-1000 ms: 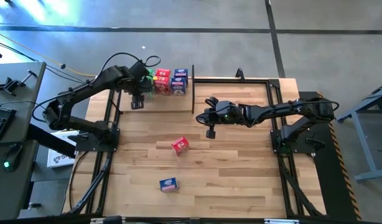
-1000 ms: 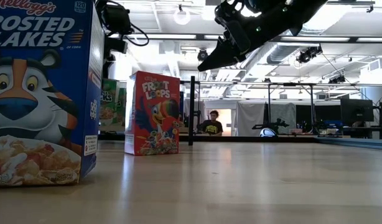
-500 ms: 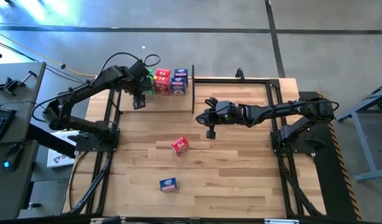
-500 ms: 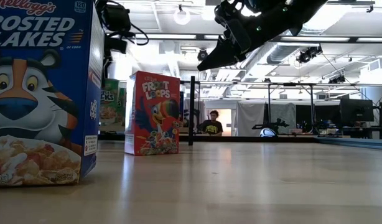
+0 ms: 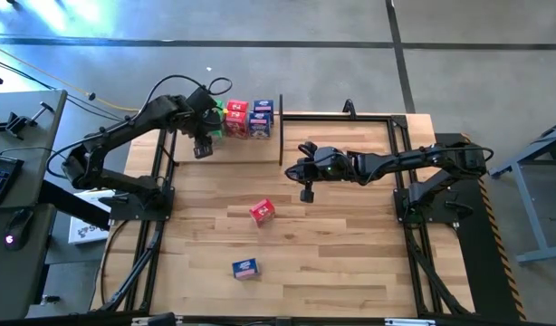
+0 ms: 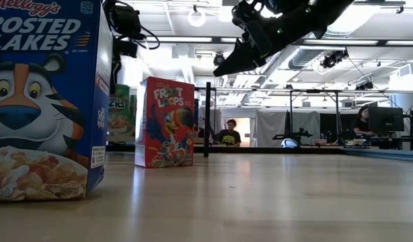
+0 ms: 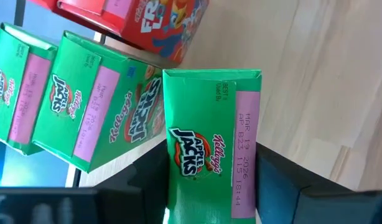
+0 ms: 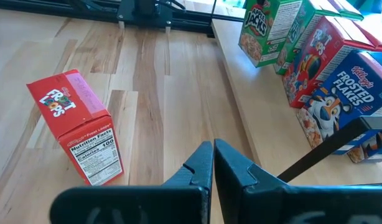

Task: Stack cereal on shelf
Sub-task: Put the green cereal box on the shelf aligned with the green cereal box

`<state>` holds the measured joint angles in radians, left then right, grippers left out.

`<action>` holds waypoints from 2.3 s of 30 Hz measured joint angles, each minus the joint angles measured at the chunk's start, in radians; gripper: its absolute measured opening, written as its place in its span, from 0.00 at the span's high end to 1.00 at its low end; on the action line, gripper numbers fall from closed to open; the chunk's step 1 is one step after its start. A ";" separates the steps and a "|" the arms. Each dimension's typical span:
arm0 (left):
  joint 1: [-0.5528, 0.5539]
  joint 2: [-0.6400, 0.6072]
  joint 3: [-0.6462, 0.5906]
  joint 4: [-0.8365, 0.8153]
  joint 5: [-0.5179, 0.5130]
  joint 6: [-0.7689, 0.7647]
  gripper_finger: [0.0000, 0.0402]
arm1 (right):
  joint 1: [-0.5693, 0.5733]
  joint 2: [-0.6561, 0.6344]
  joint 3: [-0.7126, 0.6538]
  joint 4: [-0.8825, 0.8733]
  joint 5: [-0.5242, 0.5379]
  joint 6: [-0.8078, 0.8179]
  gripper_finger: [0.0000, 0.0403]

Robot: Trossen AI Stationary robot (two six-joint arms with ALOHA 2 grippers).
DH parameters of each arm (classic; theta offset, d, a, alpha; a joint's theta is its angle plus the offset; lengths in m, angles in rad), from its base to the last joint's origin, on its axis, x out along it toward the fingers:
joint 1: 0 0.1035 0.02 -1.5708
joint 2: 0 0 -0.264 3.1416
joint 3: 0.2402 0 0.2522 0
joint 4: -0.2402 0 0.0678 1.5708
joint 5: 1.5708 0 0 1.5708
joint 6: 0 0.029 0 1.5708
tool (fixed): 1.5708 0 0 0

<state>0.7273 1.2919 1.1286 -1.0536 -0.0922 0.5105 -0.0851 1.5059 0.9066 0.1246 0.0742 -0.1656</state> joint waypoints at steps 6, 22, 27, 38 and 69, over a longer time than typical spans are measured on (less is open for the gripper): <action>0.019 0.000 0.000 0.016 0.003 -0.026 0.65 | 0.000 0.000 0.000 0.000 0.000 0.000 0.99; 0.023 0.000 0.001 -0.010 0.004 -0.014 0.58 | 0.000 0.000 0.000 0.000 0.000 0.000 0.99; -0.009 0.015 -0.002 -0.053 -0.030 -0.017 0.58 | 0.000 0.000 0.000 0.000 0.000 0.000 0.99; -0.056 0.016 -0.048 -0.041 -0.069 0.002 0.43 | 0.000 0.000 0.000 0.005 -0.016 0.000 0.99; -0.234 -0.165 -0.160 -0.025 0.019 -0.435 0.66 | 0.000 0.000 0.000 0.003 -0.026 0.000 0.99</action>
<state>0.4932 1.1267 0.9689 -1.0785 -0.0727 0.0754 -0.0850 1.5059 0.9062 0.1275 0.0486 -0.1658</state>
